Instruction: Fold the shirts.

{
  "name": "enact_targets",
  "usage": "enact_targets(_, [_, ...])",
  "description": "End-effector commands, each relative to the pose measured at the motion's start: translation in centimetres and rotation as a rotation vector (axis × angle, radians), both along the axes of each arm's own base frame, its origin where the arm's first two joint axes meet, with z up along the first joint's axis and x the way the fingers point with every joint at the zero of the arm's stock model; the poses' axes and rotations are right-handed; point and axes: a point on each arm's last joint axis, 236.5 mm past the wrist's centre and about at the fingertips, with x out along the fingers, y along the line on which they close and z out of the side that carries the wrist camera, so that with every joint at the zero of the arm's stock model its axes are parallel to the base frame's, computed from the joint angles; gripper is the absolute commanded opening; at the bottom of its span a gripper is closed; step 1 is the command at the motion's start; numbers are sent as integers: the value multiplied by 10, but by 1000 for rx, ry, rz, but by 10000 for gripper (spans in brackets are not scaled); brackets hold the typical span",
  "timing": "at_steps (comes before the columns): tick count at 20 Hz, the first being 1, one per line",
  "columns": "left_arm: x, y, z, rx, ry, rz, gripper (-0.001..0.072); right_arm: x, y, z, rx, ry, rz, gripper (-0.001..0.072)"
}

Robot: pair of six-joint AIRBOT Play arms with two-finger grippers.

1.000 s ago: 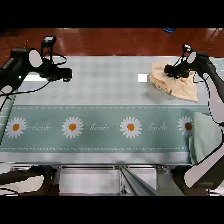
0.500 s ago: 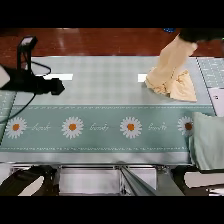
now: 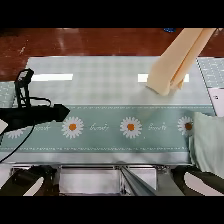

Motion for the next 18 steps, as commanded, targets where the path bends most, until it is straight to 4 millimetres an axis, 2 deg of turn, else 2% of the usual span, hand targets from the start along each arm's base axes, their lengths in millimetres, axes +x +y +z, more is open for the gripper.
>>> enact_targets(1, [7,-3,4,-39,-41,32,508,-67,36,64,15,-170,148,27])
enact_targets(2, [9,-3,6,-44,-55,36,508,-79,43,70,21,-184,177,27])
enact_targets(4, [14,-3,10,-50,-76,42,508,-98,60,66,13,-156,256,27])
enact_targets(7, [18,1,11,-58,-82,70,508,-119,97,37,34,-18,458,28])
enact_targets(9, [22,6,10,-58,-80,93,509,-122,127,14,29,51,558,27])
enact_targets(11, [26,14,5,-46,-69,115,508,-123,169,-32,-11,169,656,27])
enact_targets(14, [32,28,-2,-35,-49,164,508,-138,243,-111,-38,355,821,27])
enact_targets(15, [34,34,-3,-31,-45,182,508,-137,261,-142,-44,428,823,27])
enact_targets(16, [34,44,-6,-5,-37,202,508,-133,273,-181,-63,524,798,27])
enact_targets(18, [31,67,-12,29,-4,265,509,-138,289,-261,-119,698,784,27])
